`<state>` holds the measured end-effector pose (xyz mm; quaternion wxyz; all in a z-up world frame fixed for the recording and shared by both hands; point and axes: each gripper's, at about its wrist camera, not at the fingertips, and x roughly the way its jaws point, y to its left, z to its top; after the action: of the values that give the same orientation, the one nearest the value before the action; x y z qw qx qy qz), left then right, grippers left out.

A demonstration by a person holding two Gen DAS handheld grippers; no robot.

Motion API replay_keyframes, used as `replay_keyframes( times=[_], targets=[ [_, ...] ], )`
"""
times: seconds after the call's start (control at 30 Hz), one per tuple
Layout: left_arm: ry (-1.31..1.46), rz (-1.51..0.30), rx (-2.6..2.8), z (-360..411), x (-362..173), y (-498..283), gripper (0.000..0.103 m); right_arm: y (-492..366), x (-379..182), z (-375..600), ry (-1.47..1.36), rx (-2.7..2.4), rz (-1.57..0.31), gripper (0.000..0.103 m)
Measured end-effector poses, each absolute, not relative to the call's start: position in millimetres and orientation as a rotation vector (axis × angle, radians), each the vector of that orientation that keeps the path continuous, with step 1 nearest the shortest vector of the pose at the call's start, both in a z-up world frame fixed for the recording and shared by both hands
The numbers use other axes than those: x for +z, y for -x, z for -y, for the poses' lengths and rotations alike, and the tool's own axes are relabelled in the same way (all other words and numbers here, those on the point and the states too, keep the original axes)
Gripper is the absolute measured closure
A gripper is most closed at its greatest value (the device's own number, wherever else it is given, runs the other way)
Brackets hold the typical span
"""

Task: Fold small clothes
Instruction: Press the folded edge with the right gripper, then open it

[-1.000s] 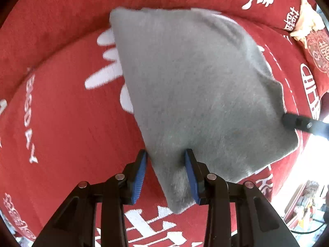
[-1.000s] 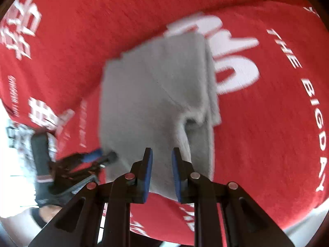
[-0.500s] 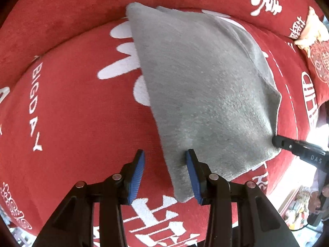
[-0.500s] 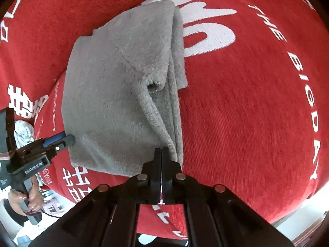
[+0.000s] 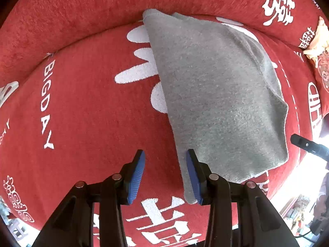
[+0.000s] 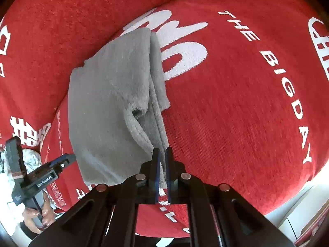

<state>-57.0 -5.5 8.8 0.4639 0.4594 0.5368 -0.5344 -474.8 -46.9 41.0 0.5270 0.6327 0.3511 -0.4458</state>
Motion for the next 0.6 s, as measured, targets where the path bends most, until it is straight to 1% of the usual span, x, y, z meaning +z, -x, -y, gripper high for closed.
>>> replay_keyframes(
  times=[0.07,0.17,0.2,0.23,0.27,0.33,0.43,0.57,0.6],
  targets=[
    [-1.128,-1.319,-1.310,6,8,58,0.060,473,41,46,-1.515,-1.061,-0.836,0.093],
    [-1.128,-1.320,-1.304,7,8,59,0.058,471,39,46,-1.530,-1.057,-0.821,0.086],
    [-1.132,-1.315,-1.304,7,8,60,0.048,471,39,47,-1.532,-1.057,-0.819,0.083],
    [-1.135,-1.308,-1.303,8,8,61,0.035,471,39,48,-1.534,-1.060,-0.817,0.081],
    [-1.133,-1.295,-1.303,8,10,61,0.031,472,39,48,-1.534,-1.061,-0.816,0.081],
    [-1.129,-1.273,-1.311,9,14,61,0.031,474,40,49,-1.533,-1.065,-0.812,0.078],
    [-1.135,-1.277,-1.302,11,15,60,0.030,477,41,51,-1.532,-1.073,-0.806,0.064],
    [-1.126,-1.308,-1.278,14,12,54,0.030,482,41,53,-1.542,-1.076,-0.790,0.062],
    [-1.112,-1.317,-1.286,14,12,52,0.030,482,40,54,-1.545,-1.074,-0.787,0.058]
  ],
)
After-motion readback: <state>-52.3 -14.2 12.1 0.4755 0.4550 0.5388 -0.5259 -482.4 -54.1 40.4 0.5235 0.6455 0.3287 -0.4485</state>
